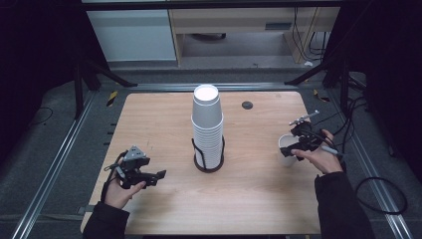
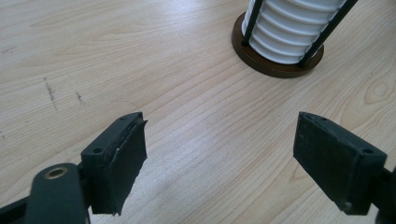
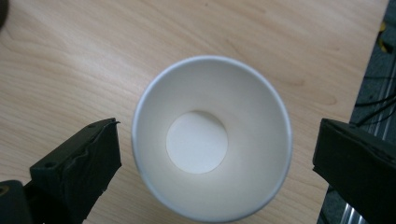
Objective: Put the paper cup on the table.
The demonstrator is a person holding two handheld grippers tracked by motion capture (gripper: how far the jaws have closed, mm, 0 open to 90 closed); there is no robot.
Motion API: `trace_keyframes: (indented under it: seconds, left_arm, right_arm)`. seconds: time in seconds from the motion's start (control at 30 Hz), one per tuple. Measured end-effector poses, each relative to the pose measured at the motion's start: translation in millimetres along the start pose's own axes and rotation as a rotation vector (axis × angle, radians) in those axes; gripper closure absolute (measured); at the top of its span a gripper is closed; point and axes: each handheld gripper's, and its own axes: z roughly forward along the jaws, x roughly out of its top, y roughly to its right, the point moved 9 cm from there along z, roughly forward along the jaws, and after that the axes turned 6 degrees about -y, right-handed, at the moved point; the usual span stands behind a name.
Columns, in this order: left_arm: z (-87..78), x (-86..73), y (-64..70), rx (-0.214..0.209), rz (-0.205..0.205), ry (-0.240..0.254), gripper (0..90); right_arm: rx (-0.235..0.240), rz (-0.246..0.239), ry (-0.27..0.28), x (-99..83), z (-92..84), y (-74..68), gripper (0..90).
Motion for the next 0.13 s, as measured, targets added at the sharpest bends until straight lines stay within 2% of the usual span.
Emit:
trace_keyframes:
  seconds: [0.13]
  left_arm:
    - [-0.6, 0.0, -1.2, 0.004, -0.007, 0.003, 16.5]
  right_arm:
    - [-0.018, 0.014, 0.094, 1.6, -18.4, -1.7, 1.1]
